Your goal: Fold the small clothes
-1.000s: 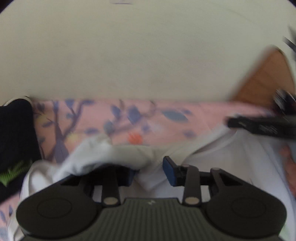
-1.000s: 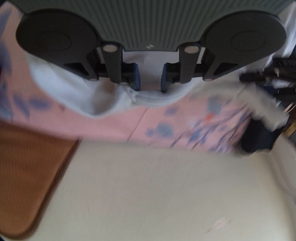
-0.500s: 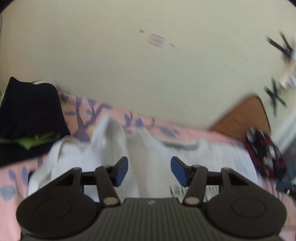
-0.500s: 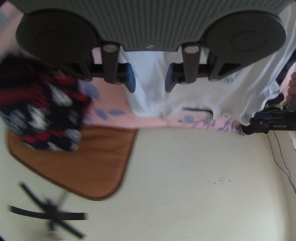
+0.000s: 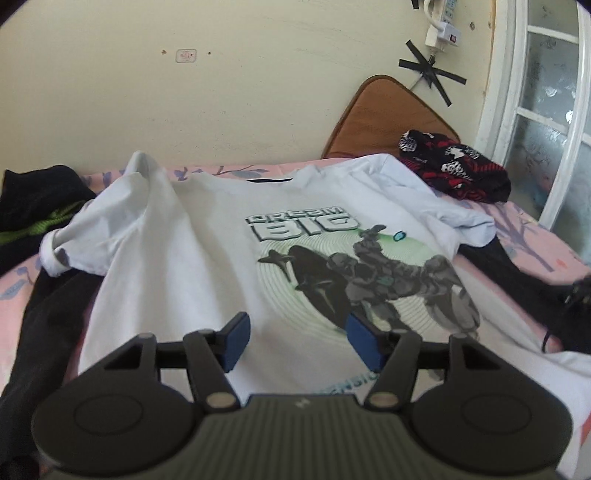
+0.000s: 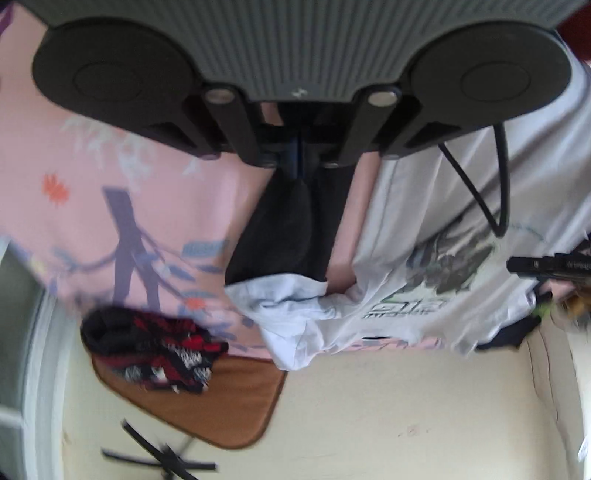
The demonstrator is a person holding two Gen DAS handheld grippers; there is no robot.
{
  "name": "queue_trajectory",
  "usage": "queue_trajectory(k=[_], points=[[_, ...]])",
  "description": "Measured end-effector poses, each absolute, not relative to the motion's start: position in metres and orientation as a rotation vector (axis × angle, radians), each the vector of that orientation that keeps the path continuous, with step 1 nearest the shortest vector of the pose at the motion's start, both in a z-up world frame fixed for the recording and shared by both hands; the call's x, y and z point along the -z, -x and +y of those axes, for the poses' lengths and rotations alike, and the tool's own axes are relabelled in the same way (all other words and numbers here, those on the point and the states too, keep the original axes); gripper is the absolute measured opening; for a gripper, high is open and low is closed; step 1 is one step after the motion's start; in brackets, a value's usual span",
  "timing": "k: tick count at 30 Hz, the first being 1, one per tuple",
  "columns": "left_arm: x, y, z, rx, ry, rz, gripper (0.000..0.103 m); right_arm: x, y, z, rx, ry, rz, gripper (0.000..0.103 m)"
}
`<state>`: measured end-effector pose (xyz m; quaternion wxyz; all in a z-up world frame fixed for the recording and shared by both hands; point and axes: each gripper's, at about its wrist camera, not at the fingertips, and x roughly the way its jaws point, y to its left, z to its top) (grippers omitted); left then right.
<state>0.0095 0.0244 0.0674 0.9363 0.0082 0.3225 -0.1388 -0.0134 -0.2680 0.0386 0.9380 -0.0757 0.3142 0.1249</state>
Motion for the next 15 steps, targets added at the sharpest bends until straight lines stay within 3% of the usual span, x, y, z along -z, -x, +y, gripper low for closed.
queue_trajectory(k=[5,7,8,11,15], points=[[-0.079,0.007,0.046,0.256,0.031,0.624,0.059,-0.058,-0.031,-0.329,0.171,0.554,0.48,0.004],[-0.086,0.014,0.058,0.225,0.038,0.606,0.059,-0.053,-0.058,-0.361,0.353,0.624,0.522,0.012],[-0.09,0.019,0.067,0.208,0.045,0.597,0.06,-0.056,-0.063,-0.372,0.371,0.583,0.565,0.018],[-0.099,0.037,0.094,0.155,0.072,0.582,0.066,-0.077,-0.037,-0.371,0.13,0.303,0.55,0.021],[-0.103,0.065,0.122,0.128,0.076,0.611,0.068,-0.076,0.007,-0.345,-0.333,-0.055,0.619,0.046]])
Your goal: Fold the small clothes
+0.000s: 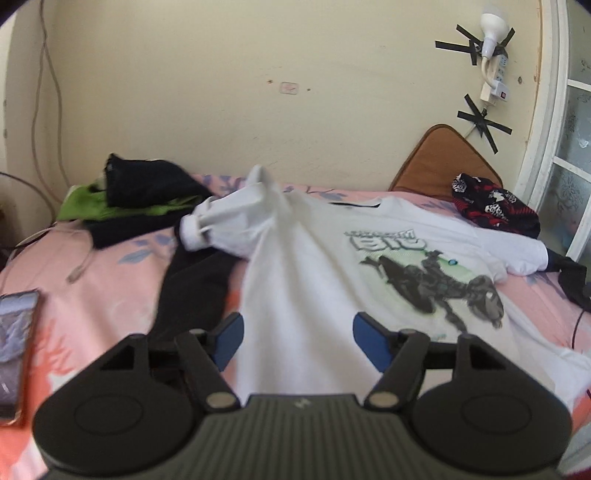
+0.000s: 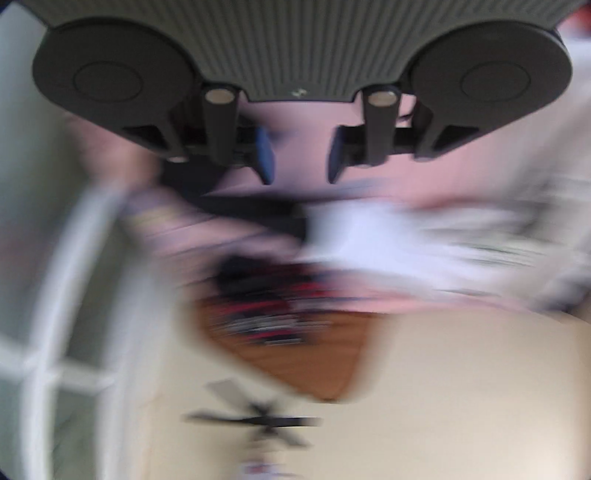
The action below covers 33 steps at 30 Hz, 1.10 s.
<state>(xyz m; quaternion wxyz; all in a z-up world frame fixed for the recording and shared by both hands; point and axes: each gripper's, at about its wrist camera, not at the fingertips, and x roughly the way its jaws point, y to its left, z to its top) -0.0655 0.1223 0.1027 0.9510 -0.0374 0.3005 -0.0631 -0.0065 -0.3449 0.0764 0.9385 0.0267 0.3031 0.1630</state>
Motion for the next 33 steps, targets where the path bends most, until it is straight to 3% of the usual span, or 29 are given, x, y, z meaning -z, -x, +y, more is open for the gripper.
queue_trajectory(k=[3,7,8,9,16,19,21,25,27,28,30,33], points=[[-0.102,0.084,0.137,0.146,0.095,0.648,0.074,-0.064,0.031,-0.321,-0.51,-0.127,0.65,0.06],[-0.101,0.09,0.146,0.12,0.109,0.66,0.074,-0.042,0.033,-0.291,-0.554,-0.091,0.767,0.06],[-0.101,0.088,0.147,0.115,0.114,0.656,0.074,-0.036,0.033,-0.284,-0.558,-0.094,0.817,0.043],[-0.101,0.087,0.148,0.11,0.12,0.651,0.074,-0.033,0.031,-0.283,-0.569,-0.108,0.851,0.013],[-0.102,0.088,0.15,0.121,0.109,0.608,0.075,-0.068,0.074,-0.322,-0.341,-0.052,0.873,0.011],[-0.101,0.088,0.157,0.107,0.108,0.606,0.076,-0.076,0.093,-0.33,-0.326,-0.004,0.9,0.02],[-0.102,0.089,0.165,0.074,0.112,0.6,0.077,-0.099,0.096,-0.336,-0.243,0.051,0.782,0.046],[-0.109,0.092,0.189,-0.026,0.148,0.575,0.077,-0.162,0.087,-0.349,-0.166,-0.012,0.455,0.053],[-0.112,0.093,0.199,-0.072,0.149,0.553,0.08,-0.188,0.083,-0.339,-0.17,-0.028,0.253,0.085],[-0.111,0.093,0.202,-0.088,0.147,0.549,0.083,-0.195,0.079,-0.336,-0.191,-0.053,0.159,0.092],[-0.107,0.088,0.207,-0.114,0.141,0.566,0.084,-0.205,0.065,-0.323,-0.288,-0.122,0.054,0.095],[-0.095,0.076,0.207,-0.106,0.132,0.611,0.084,-0.194,0.028,-0.278,-0.446,-0.142,0.095,0.095]])
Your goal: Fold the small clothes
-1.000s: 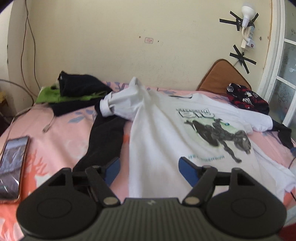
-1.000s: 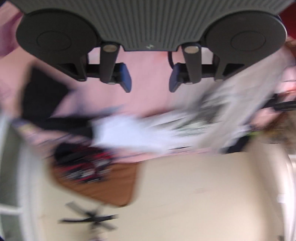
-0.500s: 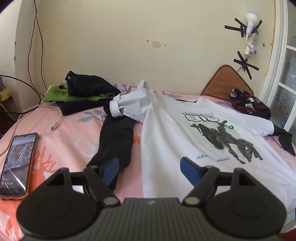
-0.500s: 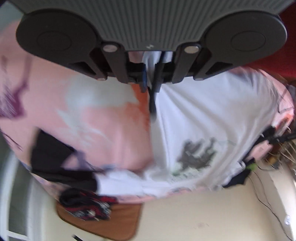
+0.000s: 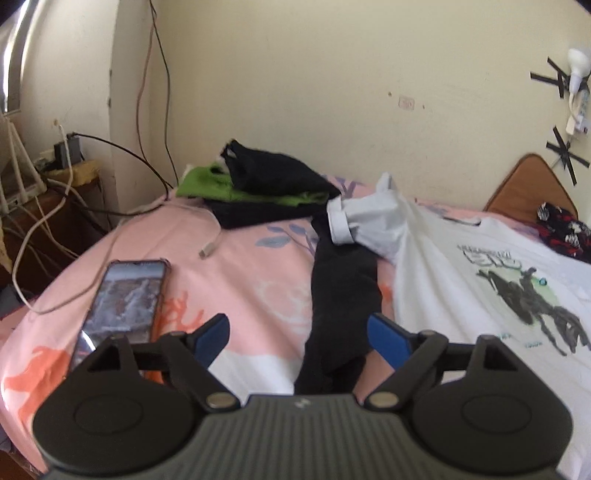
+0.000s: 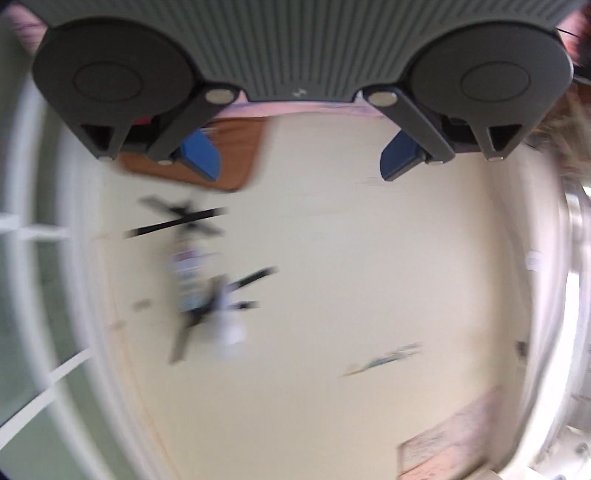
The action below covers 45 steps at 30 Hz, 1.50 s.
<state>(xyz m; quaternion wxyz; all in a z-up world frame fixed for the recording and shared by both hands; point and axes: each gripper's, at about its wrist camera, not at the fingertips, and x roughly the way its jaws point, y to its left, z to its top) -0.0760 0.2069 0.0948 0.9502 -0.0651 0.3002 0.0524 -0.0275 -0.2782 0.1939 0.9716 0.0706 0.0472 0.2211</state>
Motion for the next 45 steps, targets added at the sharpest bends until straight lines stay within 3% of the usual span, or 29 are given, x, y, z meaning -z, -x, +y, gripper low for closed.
queue_trajectory(k=[3,5,7,9,12,16,20,25,29,32,33,34,36,40,45], points=[[-0.083,0.063,0.197,-0.121,0.072,0.633,0.08,-0.157,-0.004,-0.222,-0.554,-0.063,0.158,0.094],[-0.073,0.052,0.19,-0.127,0.025,0.658,0.063,-0.128,-0.021,-0.194,-0.662,-0.079,0.245,0.093],[-0.064,0.04,0.184,-0.132,-0.025,0.689,0.022,-0.099,-0.032,-0.172,-0.765,-0.147,0.34,0.089],[-0.064,0.032,0.182,-0.145,-0.069,0.685,0.007,-0.074,-0.043,-0.153,-0.839,-0.179,0.414,0.082],[-0.086,0.02,0.206,-0.329,-0.115,0.613,0.007,-0.046,-0.051,-0.13,-0.892,-0.179,0.526,0.067],[-0.144,0.02,0.282,-0.623,0.103,0.455,0.007,-0.024,-0.05,-0.117,-0.921,-0.224,0.699,0.068],[-0.185,0.025,0.307,-0.656,0.252,0.334,0.007,-0.008,-0.042,-0.117,-0.904,-0.2,0.712,0.067],[-0.222,-0.014,0.262,-0.539,0.186,0.283,0.007,-0.011,-0.042,-0.12,-0.919,-0.235,0.725,0.07],[-0.257,-0.049,0.176,-0.263,0.117,0.232,0.007,-0.01,-0.048,-0.123,-0.924,-0.281,0.739,0.07],[-0.272,-0.064,0.096,0.063,0.051,0.235,0.013,-0.008,-0.054,-0.126,-0.914,-0.329,0.747,0.07],[-0.274,-0.066,0.073,0.179,0.035,0.252,0.034,-0.008,-0.054,-0.128,-0.907,-0.342,0.746,0.07],[-0.273,-0.068,0.054,0.275,0.024,0.268,0.069,-0.008,-0.054,-0.13,-0.901,-0.356,0.745,0.07],[-0.269,-0.067,0.028,0.368,0.014,0.258,0.093,-0.008,-0.054,-0.135,-0.898,-0.381,0.744,0.07],[-0.259,-0.073,0.035,0.353,0.029,0.252,0.092,-0.009,-0.055,-0.142,-0.905,-0.421,0.743,0.071],[-0.238,-0.094,0.121,0.107,0.106,0.312,0.095,-0.03,-0.057,-0.155,-0.937,-0.399,0.718,0.069]])
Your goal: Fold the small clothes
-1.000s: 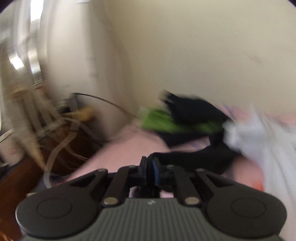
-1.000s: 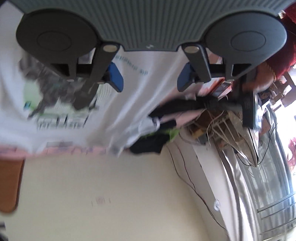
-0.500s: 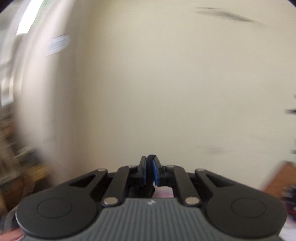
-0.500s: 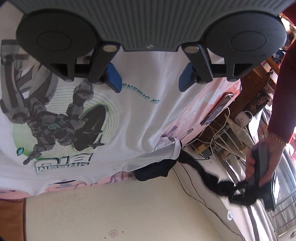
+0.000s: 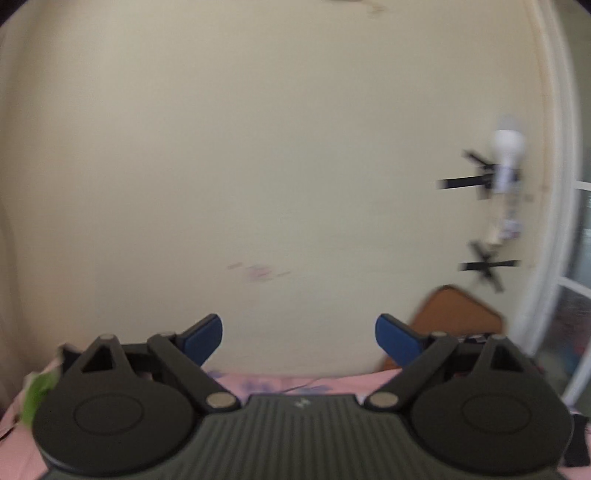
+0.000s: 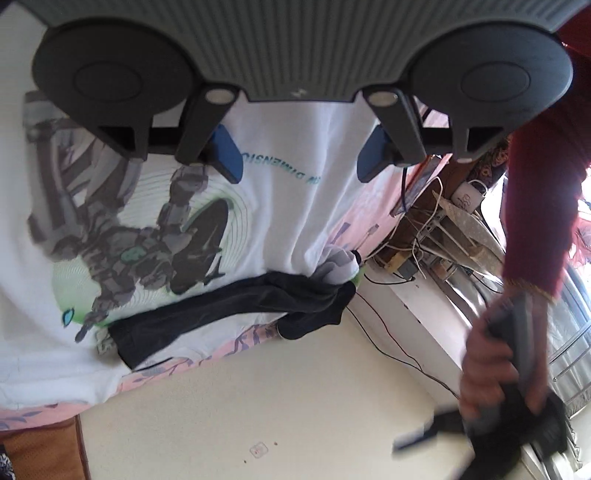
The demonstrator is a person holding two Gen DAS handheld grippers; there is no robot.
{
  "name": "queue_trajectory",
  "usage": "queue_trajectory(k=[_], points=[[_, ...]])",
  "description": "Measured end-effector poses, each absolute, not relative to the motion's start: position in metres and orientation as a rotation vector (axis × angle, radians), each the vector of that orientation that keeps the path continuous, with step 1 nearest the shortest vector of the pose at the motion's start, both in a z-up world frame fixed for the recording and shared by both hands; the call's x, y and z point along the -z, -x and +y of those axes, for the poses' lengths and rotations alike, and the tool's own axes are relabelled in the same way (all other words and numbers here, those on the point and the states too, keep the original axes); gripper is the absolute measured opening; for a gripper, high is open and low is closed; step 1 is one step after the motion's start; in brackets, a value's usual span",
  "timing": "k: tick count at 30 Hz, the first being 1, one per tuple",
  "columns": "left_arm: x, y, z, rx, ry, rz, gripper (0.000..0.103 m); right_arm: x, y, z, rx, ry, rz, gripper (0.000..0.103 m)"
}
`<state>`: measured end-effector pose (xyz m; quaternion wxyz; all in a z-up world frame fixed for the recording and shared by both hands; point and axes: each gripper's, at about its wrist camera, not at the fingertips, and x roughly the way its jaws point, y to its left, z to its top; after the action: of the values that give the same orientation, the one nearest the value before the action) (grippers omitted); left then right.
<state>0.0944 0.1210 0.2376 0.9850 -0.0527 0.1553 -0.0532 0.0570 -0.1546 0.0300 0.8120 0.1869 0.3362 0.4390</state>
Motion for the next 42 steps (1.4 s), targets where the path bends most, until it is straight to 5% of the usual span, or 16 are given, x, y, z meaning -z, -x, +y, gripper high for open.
queue_trajectory(k=[5,11,13,14,15,20,24,27,30,38,41,42], points=[[-0.188,-0.096,0.192,-0.078,0.21,0.433,0.095,-0.083,-0.106,-0.17,-0.803,-0.207,0.564,0.068],[-0.15,-0.098,0.23,-0.168,0.308,0.501,0.095,-0.049,-0.215,-0.151,-0.574,-0.116,0.698,0.052],[-0.145,-0.102,0.235,-0.174,0.309,0.52,0.095,-0.029,-0.237,-0.142,-0.58,-0.162,0.787,0.037],[-0.142,-0.104,0.235,-0.174,0.305,0.527,0.095,-0.023,-0.244,-0.137,-0.584,-0.182,0.812,0.016],[-0.142,-0.105,0.231,-0.173,0.297,0.531,0.095,-0.023,-0.244,-0.136,-0.585,-0.193,0.801,0.01],[-0.138,-0.119,0.221,-0.143,0.27,0.541,0.095,-0.061,-0.223,-0.194,-0.479,-0.36,0.593,0.007],[-0.124,-0.145,0.209,-0.084,0.248,0.598,0.095,-0.057,-0.206,-0.24,-0.327,-0.41,0.603,0.008],[-0.11,-0.171,0.195,-0.047,0.201,0.676,0.082,-0.049,-0.196,-0.23,-0.343,-0.344,0.63,0.008],[-0.089,-0.199,0.182,-0.007,0.151,0.79,0.005,-0.046,-0.19,-0.222,-0.346,-0.309,0.611,0.008],[-0.075,-0.197,0.177,-0.179,-0.125,0.679,0.006,-0.041,-0.194,-0.232,-0.31,-0.33,0.617,0.008],[-0.064,-0.193,0.166,-0.168,-0.2,0.717,0.011,-0.023,-0.2,-0.23,-0.284,-0.309,0.702,0.012],[-0.068,-0.187,0.165,-0.164,-0.193,0.698,0.02,-0.023,-0.198,-0.233,-0.274,-0.323,0.691,0.014]])
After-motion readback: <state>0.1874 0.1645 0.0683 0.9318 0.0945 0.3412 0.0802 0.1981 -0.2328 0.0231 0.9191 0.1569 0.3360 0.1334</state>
